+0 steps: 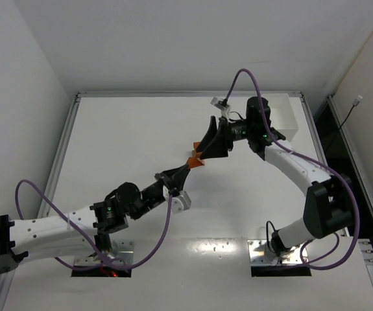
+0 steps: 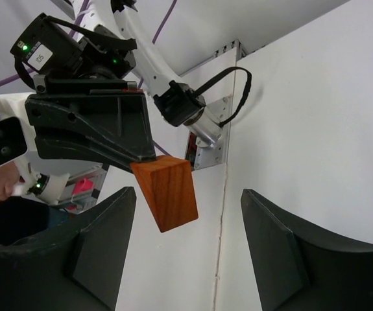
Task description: Build the wood block tower
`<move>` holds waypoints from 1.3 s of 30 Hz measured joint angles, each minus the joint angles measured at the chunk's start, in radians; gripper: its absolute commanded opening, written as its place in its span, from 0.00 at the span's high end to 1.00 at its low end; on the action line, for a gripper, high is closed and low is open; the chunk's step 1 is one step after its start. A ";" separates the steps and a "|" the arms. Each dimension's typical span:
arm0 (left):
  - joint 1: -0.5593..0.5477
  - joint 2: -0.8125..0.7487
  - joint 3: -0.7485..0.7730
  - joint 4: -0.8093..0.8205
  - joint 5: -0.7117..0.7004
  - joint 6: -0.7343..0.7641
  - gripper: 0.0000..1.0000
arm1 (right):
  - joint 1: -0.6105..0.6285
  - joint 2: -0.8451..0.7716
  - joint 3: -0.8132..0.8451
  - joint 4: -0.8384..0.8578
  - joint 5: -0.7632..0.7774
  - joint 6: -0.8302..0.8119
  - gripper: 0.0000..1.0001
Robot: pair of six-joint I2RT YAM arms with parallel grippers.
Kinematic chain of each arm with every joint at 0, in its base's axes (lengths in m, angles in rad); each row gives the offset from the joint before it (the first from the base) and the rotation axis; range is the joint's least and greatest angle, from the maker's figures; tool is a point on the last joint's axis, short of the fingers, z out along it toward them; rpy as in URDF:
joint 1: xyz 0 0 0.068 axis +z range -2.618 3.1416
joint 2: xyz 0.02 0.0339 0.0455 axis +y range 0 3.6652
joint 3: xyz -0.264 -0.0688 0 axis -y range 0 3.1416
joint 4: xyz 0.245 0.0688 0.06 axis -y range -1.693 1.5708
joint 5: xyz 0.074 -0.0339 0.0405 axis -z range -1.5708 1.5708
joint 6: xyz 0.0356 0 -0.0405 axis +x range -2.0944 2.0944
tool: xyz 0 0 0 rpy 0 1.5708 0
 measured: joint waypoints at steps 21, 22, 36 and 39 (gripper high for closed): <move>-0.004 0.000 -0.054 0.080 0.014 0.107 1.00 | 0.056 0.002 0.000 0.007 -0.021 0.019 0.51; -0.004 0.000 -0.054 0.080 0.015 0.110 1.00 | 0.056 0.002 0.000 0.007 -0.021 0.018 0.52; -0.004 0.002 -0.064 0.118 0.026 0.134 1.00 | 0.069 0.008 0.000 0.007 -0.035 0.019 0.60; -0.004 0.002 -0.065 0.121 0.029 0.136 1.00 | 0.072 0.009 0.000 0.008 -0.036 0.019 0.66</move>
